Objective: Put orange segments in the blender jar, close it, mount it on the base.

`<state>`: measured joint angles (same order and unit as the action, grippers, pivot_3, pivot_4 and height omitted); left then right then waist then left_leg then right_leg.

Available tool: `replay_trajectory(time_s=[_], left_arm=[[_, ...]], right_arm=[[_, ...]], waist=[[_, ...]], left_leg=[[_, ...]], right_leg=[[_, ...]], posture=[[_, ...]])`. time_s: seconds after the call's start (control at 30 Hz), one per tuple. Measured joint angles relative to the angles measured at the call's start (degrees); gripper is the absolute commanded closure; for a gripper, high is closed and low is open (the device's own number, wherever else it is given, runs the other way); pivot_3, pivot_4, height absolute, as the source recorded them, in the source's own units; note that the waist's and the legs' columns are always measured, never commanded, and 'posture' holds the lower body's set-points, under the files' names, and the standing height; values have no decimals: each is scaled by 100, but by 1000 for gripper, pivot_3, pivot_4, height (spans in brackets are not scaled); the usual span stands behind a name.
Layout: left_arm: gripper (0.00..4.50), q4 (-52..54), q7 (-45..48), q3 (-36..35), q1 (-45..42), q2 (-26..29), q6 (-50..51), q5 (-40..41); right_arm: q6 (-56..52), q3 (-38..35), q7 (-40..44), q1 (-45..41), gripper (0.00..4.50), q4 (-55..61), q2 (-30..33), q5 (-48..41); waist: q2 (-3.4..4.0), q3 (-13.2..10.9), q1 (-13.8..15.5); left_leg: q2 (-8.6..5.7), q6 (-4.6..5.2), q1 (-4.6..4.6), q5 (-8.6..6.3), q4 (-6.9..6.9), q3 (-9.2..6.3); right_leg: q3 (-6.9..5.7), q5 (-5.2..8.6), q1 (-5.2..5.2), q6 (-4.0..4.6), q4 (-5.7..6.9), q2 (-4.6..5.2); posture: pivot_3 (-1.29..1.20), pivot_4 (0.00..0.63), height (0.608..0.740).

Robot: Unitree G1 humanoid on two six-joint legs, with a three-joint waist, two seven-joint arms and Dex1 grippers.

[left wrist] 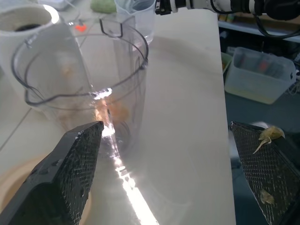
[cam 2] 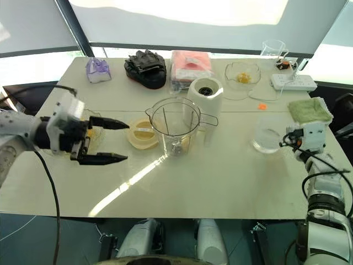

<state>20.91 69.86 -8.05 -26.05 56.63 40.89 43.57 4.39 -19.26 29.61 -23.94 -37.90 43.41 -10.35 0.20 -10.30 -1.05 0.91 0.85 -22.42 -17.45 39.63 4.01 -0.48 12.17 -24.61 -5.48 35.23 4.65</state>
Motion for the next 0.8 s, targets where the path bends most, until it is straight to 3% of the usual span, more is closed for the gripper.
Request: replay_trajectory(time_s=[0.13, 0.3, 0.53, 0.8], left_arm=[[0, -286, 5, -57, -285, -64, 26, 172], [0, -549, 15, -65, -386, -178, 117, 355], [0, -756, -101, -194, -351, -307, 118, 469], [0, -717, -367, -220, -20, -547, 61, 414]], right_arm=[[-1010, 161, 157, -502, 4432, 1822, 620, 3], [-1883, 692, 561, -1103, 4432, 3191, 764, -15], [-2515, 1410, 746, -1854, 4432, 3911, 530, 14], [-2515, 2042, 961, -2265, 4432, 4260, 498, 400]], waist=[[0, -8, -35], [-12, -12, 2], [-17, -16, 25], [-29, -22, 25]], left_leg=[[2, 0, 9, 0, -24, 19], [5, -1, 4, 0, -44, 23], [-2, 1, -17, -1, -43, 43], [-1, 2, -18, -2, -43, 45]], right_leg=[[7, -2, -16, -4, 2, -13], [7, -7, -30, -17, 1, -22], [16, -9, -46, -20, -12, 0], [15, -9, -49, -20, -10, -1]], posture=[[0, 150, 740], [0, 150, 740], [0, 150, 740], [0, 150, 740]])
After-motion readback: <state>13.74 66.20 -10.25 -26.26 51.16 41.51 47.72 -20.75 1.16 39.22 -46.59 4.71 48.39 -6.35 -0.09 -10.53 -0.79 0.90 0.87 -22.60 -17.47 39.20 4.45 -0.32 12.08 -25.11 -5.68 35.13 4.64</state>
